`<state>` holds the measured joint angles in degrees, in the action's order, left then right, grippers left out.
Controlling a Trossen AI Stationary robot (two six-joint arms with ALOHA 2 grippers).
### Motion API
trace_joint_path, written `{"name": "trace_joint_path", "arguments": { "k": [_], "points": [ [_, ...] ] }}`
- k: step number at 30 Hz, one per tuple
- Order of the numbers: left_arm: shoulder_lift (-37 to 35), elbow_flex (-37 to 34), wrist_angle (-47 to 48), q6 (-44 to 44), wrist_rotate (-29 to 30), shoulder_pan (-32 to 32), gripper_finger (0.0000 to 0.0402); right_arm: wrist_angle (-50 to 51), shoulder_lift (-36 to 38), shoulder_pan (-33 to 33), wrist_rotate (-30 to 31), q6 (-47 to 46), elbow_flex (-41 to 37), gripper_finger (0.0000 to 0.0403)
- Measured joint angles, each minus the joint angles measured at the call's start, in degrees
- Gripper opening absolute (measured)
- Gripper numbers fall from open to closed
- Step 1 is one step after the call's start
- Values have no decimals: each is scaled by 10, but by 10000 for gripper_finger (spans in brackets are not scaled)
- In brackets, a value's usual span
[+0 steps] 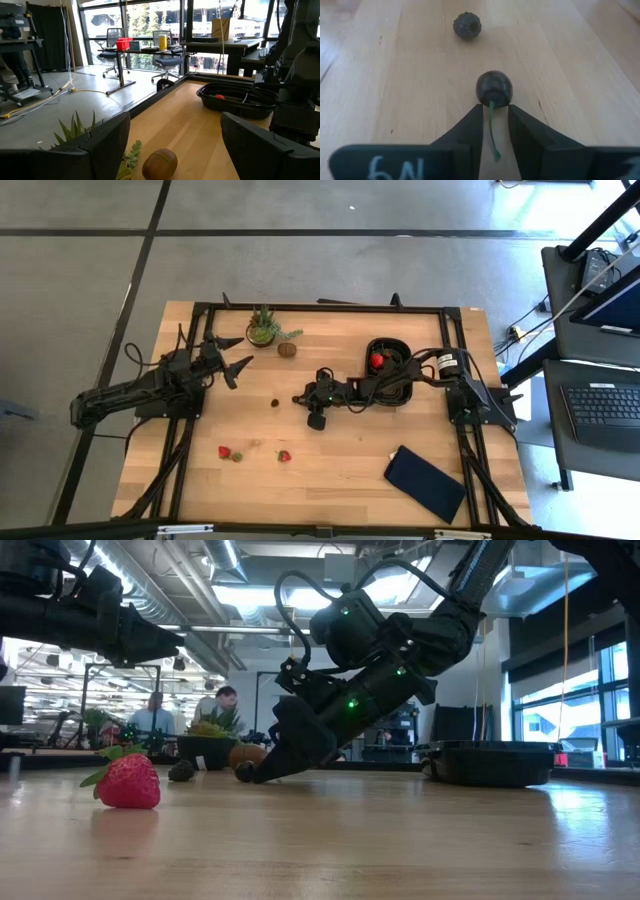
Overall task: Pick and placing Produce into tupperware
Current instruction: Put the black cherry into the black bin
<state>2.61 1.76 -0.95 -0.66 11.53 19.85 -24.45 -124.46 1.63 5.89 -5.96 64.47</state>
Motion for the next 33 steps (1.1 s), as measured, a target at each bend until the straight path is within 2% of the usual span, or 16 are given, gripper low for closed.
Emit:
{"name": "trace_joint_path", "arguments": {
  "k": [33],
  "points": [
    [0, 0, 0, 0, 0, 0, 302, 1, 0, 0, 0, -15, -1, 77]
  ]
}}
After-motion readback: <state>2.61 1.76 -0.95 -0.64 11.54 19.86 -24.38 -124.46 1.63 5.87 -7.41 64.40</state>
